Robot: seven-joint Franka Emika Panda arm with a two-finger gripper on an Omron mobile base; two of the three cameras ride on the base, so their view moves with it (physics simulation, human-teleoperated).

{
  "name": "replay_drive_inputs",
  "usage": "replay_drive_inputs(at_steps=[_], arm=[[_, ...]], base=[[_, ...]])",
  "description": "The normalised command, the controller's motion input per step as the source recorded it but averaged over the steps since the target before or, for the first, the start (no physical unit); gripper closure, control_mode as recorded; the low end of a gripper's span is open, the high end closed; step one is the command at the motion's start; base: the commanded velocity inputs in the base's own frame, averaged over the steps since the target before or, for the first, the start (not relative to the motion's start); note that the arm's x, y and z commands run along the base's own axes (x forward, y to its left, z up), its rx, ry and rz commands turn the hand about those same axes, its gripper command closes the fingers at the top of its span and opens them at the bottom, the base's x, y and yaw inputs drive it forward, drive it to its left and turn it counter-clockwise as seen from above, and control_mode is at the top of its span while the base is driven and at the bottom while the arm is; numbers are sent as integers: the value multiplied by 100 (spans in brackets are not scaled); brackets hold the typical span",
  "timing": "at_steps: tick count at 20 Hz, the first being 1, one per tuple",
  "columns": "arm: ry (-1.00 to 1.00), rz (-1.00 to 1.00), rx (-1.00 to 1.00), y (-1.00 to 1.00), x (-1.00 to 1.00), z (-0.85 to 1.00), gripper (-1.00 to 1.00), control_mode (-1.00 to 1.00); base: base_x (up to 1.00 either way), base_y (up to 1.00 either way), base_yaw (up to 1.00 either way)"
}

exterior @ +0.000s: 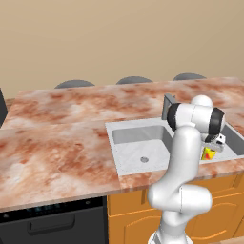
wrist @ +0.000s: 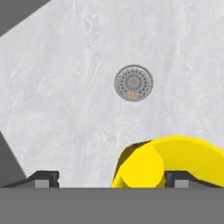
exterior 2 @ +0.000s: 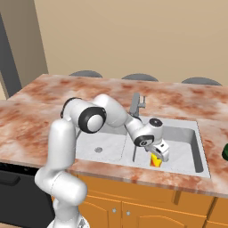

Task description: Move any existing items from the left basin to the right basin for drying. Then move the measuring cup from the counter to the left basin of the sink for washing.

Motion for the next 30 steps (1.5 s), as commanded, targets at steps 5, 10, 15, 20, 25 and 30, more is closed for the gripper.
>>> replay_drive_inputs(at_steps=[5,10,15,20,25,30], arm=[[1,0,0,7,0,12,-100,-100],[1,-2,0,12,0,23,-100,-100],[0,-1,0,8,0,31,-100,-100],[0,-1,0,2,-1,35,-100,-100],[0,-3,0,0,-6,46,-100,-100],[0,-4,0,-5,-9,42,-100,-100]], base=[[0,0,0],[0,0,0],[0,0,0],[0,0,0],[0,0,0],[0,0,0]])
